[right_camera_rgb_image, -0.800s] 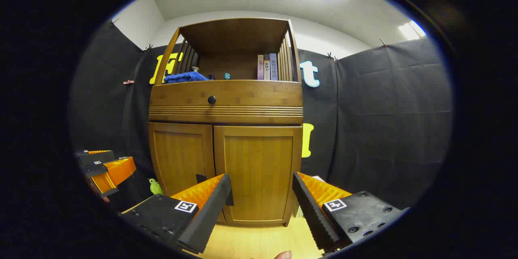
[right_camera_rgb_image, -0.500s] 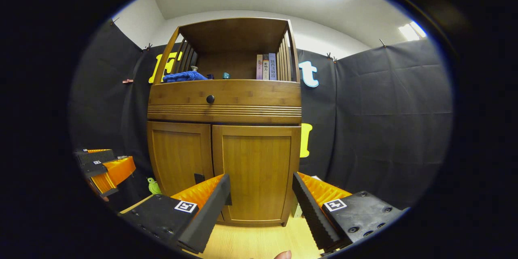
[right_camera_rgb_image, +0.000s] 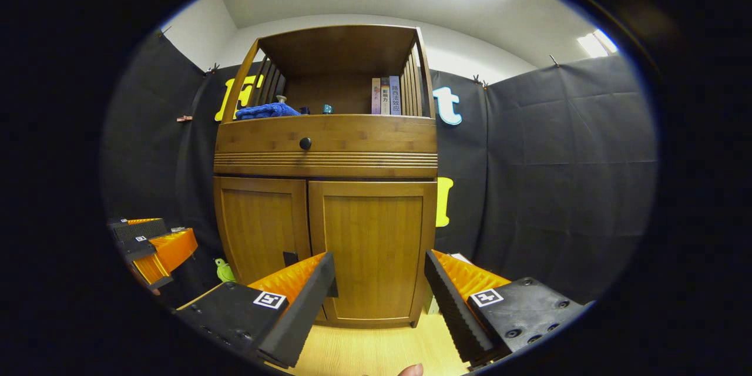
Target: Open the right door of the double-door shoe cabinet with the right hand, and open the left door with the left hand.
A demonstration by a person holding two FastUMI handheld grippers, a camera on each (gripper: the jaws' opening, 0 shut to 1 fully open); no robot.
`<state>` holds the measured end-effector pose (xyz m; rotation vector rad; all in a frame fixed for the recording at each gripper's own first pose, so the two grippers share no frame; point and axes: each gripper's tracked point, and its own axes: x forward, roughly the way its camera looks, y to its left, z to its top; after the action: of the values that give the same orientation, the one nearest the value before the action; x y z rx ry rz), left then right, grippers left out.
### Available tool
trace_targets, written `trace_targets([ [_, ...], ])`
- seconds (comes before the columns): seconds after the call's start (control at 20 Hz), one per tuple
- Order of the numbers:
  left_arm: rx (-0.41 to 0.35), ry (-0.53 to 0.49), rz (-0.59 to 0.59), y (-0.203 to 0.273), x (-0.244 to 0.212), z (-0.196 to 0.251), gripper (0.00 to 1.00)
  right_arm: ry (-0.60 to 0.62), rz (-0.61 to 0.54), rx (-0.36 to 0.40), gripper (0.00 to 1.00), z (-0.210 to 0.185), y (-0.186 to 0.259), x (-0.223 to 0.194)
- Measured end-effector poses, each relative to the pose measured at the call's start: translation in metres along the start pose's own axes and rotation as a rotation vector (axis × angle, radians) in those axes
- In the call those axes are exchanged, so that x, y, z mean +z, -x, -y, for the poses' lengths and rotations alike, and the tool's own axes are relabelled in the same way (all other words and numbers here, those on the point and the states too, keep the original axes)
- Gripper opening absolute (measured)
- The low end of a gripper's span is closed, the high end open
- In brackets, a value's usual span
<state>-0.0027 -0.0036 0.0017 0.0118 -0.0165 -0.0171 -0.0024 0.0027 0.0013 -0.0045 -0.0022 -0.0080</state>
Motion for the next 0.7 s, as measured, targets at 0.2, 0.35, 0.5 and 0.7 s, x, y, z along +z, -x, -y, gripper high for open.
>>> trace_targets([
  [0.2,0.003,0.004,0.005,-0.002,0.0,-0.006,0.94,0.005,-0.009,0.014,0.97,-0.009,0.001,-0.006],
  [0.35,0.012,0.008,0.009,-0.002,0.001,-0.014,0.94,0.007,-0.002,0.03,0.98,-0.018,-0.006,-0.007],
  [0.5,0.02,-0.007,0.002,-0.002,-0.005,-0.023,0.95,-0.004,-0.008,0.057,0.98,-0.033,-0.021,-0.016],
  [0.7,0.019,-0.021,-0.016,0.0,-0.015,-0.034,0.95,0.033,0.016,0.072,0.97,-0.051,-0.056,-0.027],
])
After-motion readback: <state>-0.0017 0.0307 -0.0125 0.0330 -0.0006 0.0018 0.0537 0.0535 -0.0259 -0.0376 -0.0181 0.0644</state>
